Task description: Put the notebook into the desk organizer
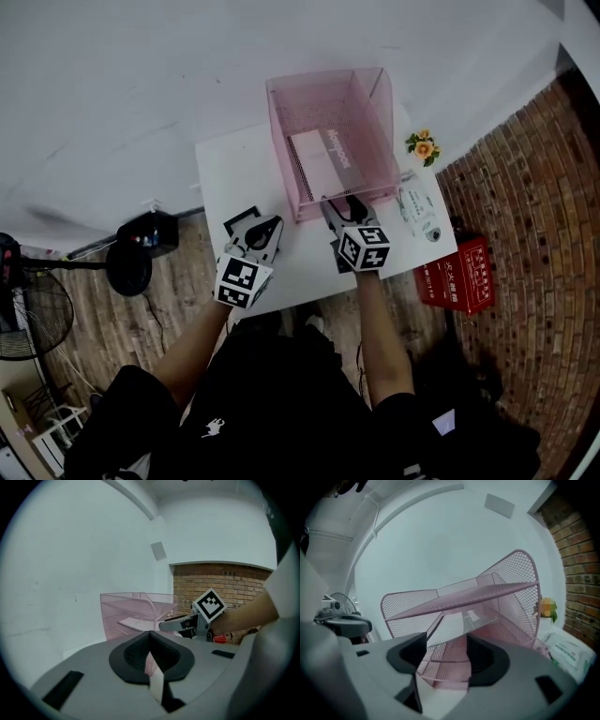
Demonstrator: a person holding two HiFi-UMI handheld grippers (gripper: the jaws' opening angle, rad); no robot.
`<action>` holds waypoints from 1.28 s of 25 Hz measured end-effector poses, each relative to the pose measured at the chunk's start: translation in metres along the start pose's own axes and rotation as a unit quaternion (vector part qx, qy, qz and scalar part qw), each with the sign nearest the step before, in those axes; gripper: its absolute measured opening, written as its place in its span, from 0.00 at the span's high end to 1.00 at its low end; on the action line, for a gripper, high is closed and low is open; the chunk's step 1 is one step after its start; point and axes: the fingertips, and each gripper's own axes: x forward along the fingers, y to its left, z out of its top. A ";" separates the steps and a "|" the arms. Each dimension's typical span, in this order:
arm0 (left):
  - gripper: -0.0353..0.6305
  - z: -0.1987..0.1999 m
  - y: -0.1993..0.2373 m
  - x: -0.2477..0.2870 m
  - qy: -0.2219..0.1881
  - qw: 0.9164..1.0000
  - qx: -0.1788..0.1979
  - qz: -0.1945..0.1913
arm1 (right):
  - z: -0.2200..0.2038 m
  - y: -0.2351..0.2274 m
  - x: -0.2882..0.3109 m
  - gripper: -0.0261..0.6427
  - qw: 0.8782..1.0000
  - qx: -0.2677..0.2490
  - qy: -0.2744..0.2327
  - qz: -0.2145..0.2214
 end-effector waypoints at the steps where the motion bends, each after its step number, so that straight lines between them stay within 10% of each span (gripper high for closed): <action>1: 0.94 0.000 0.000 -0.002 -0.001 1.000 0.000 0.006 | 0.000 0.000 0.000 0.59 1.000 -0.009 0.004 0.005; 5: 0.94 0.002 -0.002 -0.009 -0.001 1.000 -0.002 0.029 | 0.000 0.000 0.003 0.59 0.999 -0.041 0.019 0.014; 14: 0.94 0.005 -0.009 -0.034 -0.004 0.997 -0.006 0.083 | -0.003 -0.008 0.000 0.95 0.998 -0.053 0.028 0.012; 32: 0.94 0.011 -0.056 -0.085 -0.024 0.990 -0.016 0.135 | 0.002 0.006 -0.066 0.96 0.998 -0.056 0.002 0.037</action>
